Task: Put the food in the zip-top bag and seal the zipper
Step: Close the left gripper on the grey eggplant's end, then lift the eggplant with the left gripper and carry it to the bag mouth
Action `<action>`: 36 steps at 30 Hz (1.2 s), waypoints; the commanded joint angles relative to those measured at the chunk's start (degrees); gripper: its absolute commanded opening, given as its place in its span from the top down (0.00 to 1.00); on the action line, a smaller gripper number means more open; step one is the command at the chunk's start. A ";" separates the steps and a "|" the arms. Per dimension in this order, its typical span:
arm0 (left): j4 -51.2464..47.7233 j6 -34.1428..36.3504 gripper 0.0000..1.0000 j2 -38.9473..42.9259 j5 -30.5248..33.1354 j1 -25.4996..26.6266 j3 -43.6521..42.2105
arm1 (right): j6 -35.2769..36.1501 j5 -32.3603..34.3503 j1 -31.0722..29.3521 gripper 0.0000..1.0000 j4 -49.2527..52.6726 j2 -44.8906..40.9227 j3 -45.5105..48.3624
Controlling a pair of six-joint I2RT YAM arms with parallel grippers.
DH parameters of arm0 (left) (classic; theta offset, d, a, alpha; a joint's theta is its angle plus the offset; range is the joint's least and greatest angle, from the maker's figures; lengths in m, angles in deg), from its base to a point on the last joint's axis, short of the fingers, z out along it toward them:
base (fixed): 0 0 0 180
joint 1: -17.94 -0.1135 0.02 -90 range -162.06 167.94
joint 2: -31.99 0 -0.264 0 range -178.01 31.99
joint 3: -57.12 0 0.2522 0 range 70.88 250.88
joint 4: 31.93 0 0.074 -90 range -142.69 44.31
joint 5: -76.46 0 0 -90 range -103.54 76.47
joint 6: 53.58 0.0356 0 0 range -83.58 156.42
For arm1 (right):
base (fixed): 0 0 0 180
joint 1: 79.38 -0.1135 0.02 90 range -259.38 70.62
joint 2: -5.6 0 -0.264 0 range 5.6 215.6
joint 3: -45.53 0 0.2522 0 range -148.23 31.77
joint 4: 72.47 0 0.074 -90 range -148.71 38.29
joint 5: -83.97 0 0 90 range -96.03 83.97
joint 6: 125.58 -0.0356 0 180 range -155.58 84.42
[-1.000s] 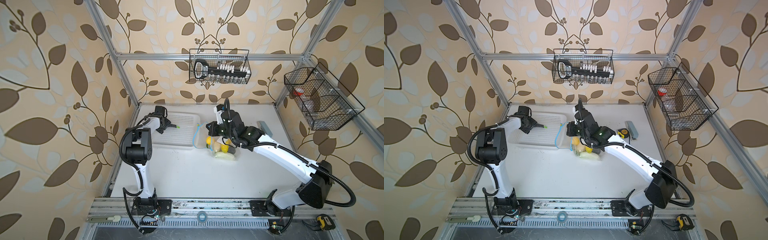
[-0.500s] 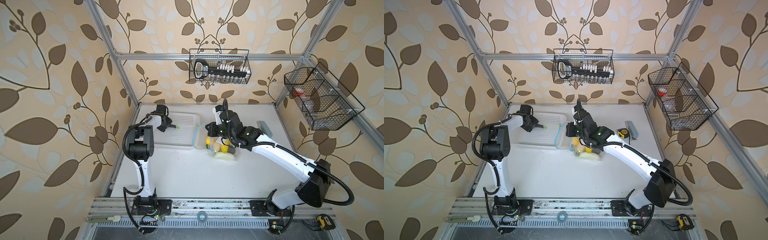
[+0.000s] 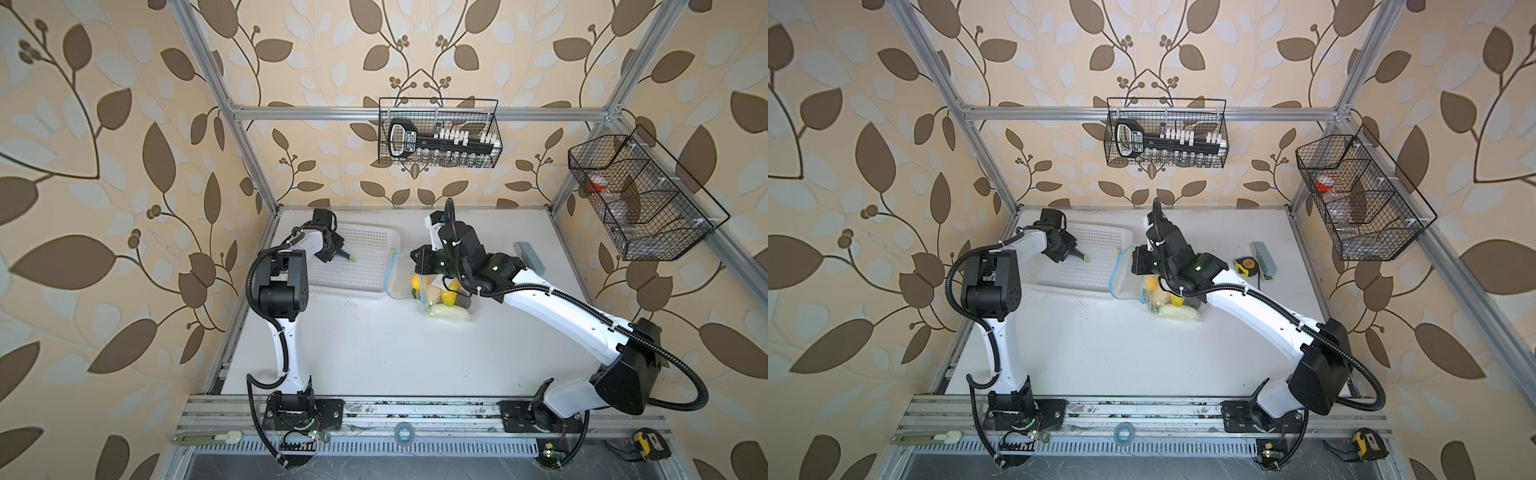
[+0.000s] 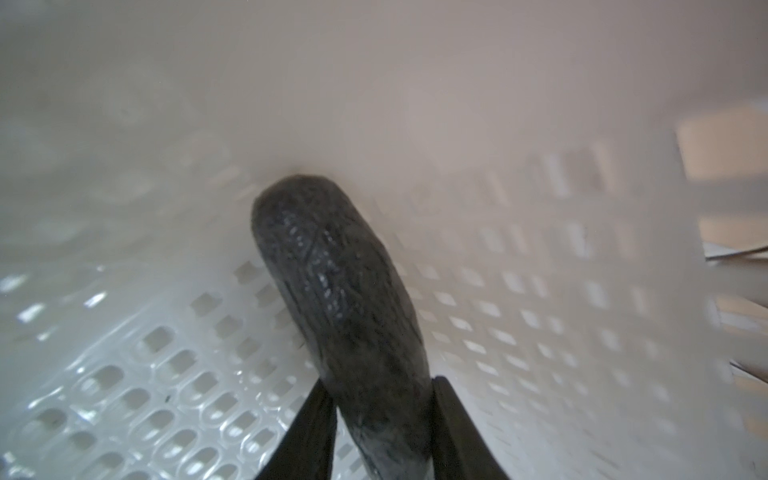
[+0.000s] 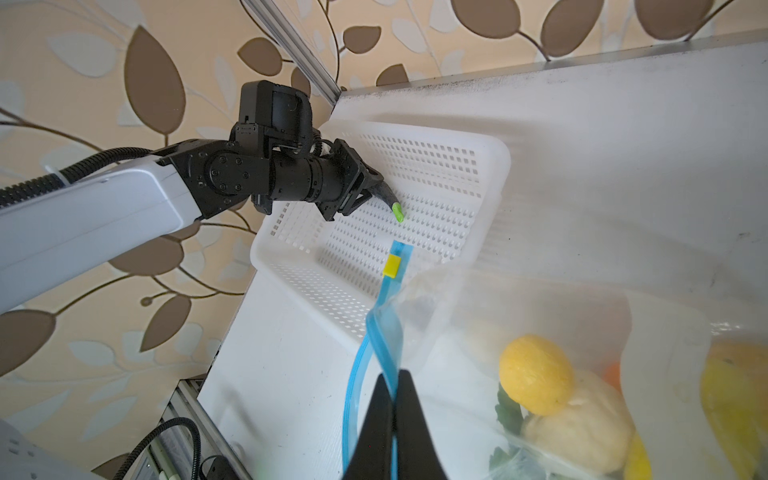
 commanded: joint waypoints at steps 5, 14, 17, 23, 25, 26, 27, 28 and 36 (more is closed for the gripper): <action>-1.55 2.73 0.68 7.97 0.23 -0.41 -3.64 | 0.02 1.35 -0.71 1.00 1.15 -0.83 -1.81; -1.86 3.91 0.69 18.54 0.66 0.49 -10.46 | -0.05 2.41 -1.16 1.00 1.59 -2.39 -1.63; -2.41 4.40 0.70 23.75 1.41 1.14 -13.51 | -0.14 2.60 -1.34 1.00 1.68 -2.68 -1.53; -4.52 6.29 0.69 37.74 3.02 5.85 -19.10 | -0.04 2.92 -1.41 1.00 1.68 -3.52 -0.95; -5.31 6.25 0.68 43.73 3.32 8.99 -20.51 | 0.20 3.07 -1.41 1.00 1.64 -3.80 -0.73; -5.46 6.48 0.67 46.49 4.22 11.31 -21.30 | 0.29 3.06 -1.37 1.00 1.76 -3.78 -0.78; -6.02 6.67 0.67 48.93 5.60 13.61 -21.72 | 0.34 3.06 -1.35 1.00 1.88 -3.88 -0.82; -6.18 6.95 0.66 51.56 7.62 16.59 -22.32 | 0.46 3.21 -1.26 1.00 1.86 -3.95 -0.82; -0.49 5.17 0.70 62.32 17.16 32.36 -26.90 | -0.48 2.80 -1.33 1.00 1.28 -3.85 -1.41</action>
